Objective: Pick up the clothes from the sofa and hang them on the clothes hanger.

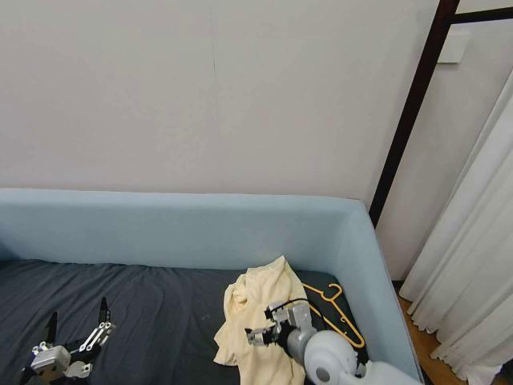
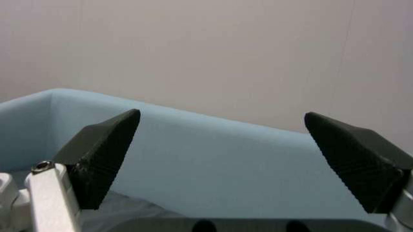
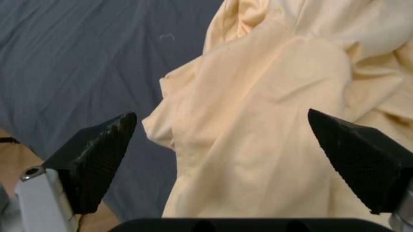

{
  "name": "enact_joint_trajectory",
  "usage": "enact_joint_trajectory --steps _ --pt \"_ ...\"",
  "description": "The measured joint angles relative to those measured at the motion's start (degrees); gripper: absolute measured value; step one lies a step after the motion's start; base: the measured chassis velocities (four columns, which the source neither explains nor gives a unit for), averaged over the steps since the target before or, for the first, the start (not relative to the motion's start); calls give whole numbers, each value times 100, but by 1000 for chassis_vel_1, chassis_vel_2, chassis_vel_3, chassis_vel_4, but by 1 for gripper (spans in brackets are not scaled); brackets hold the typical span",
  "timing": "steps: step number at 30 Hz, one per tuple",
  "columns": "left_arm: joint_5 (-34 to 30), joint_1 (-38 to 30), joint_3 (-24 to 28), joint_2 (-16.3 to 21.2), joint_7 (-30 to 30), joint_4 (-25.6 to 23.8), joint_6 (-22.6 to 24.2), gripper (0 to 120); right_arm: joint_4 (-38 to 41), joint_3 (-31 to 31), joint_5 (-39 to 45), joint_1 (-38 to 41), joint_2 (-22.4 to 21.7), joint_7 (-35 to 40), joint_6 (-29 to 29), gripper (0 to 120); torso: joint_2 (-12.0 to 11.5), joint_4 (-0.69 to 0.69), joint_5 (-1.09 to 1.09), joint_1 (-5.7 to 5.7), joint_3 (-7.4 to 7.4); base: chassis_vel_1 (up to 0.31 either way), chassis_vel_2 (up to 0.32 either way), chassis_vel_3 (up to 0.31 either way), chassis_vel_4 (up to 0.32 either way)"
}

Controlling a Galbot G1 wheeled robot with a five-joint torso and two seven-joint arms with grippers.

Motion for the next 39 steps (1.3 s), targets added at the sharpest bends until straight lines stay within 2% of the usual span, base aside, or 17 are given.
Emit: enact_joint_trajectory --steps 3,6,8,9,13,15,18,22,23,24,28,29,30,31,39 --pt "-63 30 -101 30 -15 -11 4 100 -531 -42 -828 -334 269 -422 725 99 0 0 -1 0 0 0 0 0 0" --pt "-102 46 -166 60 -32 -12 4 100 -802 -100 -1255 -434 401 -515 973 97 0 0 0 0 0 0 0 0 0" --pt "-140 50 -209 76 -45 -14 4 100 -961 -163 -1482 -484 502 -439 1007 90 0 0 -1 0 0 0 0 0 0" --pt "-140 50 -209 76 -45 -14 4 100 -961 -163 -1482 -484 502 -439 1007 90 0 0 -1 0 0 0 0 0 0" --pt "-159 48 -219 80 -54 -13 4 100 -1204 -229 -1696 -546 651 -254 995 69 0 0 -1 0 0 0 0 0 0" --pt "-159 44 -218 80 -54 -10 4 100 -1255 -232 -1744 -556 678 -229 994 68 0 0 -1 0 0 0 0 0 0" --pt "-162 23 -201 85 -57 14 2 100 -1456 -244 -1938 -585 774 -98 940 51 0 0 -1 1 0 0 0 0 0" --pt "-166 -1 -184 98 -58 38 1 100 -1555 -275 -1992 -585 809 6 840 44 0 0 -1 1 1 0 0 0 0" --pt "-166 -12 -178 102 -59 56 1 100 -1581 -289 -1996 -573 816 26 833 38 0 -1 -1 1 1 0 0 0 0" --pt "-166 -12 -178 102 -59 56 1 100 -1581 -289 -1996 -573 816 26 833 38 0 -1 -1 1 1 0 0 0 0" --pt "-174 -39 -170 113 -61 83 1 100 -1545 -352 -1958 -488 792 41 840 20 0 0 0 1 1 0 0 0 0" --pt "-174 -39 -170 113 -61 83 1 100 -1545 -352 -1958 -488 792 41 840 20 0 0 0 1 1 0 0 0 0" --pt "-176 -48 -168 114 -62 90 0 100 -1485 -378 -1914 -454 766 43 854 14 0 0 -1 1 1 0 0 0 0" --pt "-177 -72 -160 115 -63 120 0 100 -1311 -432 -1781 -404 690 46 873 1 0 0 0 1 1 0 0 0 0" --pt "-170 -125 -102 105 -64 153 0 100 -1178 -423 -1658 -373 551 16 945 0 0 0 0 1 1 0 0 0 0"
